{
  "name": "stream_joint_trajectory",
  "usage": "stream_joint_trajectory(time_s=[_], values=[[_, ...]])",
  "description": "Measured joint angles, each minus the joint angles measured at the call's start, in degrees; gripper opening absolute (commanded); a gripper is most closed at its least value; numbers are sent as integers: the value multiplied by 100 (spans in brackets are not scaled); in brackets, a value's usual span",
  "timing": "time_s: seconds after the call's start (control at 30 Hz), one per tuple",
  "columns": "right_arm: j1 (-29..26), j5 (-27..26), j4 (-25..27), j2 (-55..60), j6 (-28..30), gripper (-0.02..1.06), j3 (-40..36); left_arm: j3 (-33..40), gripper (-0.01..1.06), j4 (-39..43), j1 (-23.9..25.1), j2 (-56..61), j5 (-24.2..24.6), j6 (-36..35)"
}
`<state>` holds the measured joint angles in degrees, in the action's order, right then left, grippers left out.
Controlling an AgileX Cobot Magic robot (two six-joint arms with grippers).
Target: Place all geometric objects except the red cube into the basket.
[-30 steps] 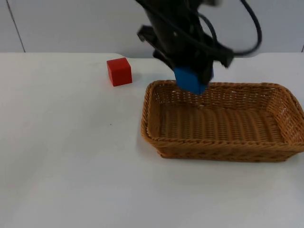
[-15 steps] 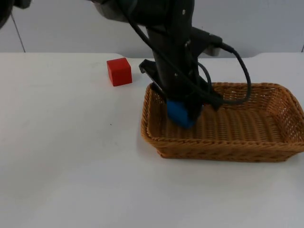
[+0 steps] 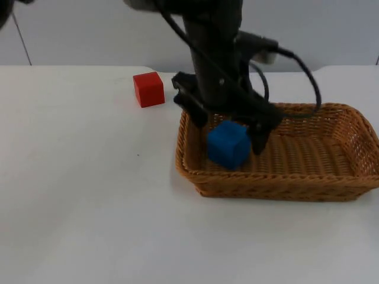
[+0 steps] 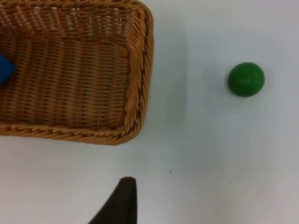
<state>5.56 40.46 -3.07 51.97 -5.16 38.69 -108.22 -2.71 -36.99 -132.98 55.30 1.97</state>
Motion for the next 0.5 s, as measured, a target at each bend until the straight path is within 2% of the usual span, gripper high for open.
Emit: stream_joint_trajectory(time_s=[0.17, 0.4, 0.5], values=[[0, 0, 0, 0, 0, 105, 0, -61, 102, -47, 0, 695, 496, -9], [0, 11, 0, 0, -12, 105, 0, -85, 102, -47, 0, 1394, 710, -23], [0, 11, 0, 0, -12, 105, 0, -85, 102, -47, 0, 1538, 994, 2]])
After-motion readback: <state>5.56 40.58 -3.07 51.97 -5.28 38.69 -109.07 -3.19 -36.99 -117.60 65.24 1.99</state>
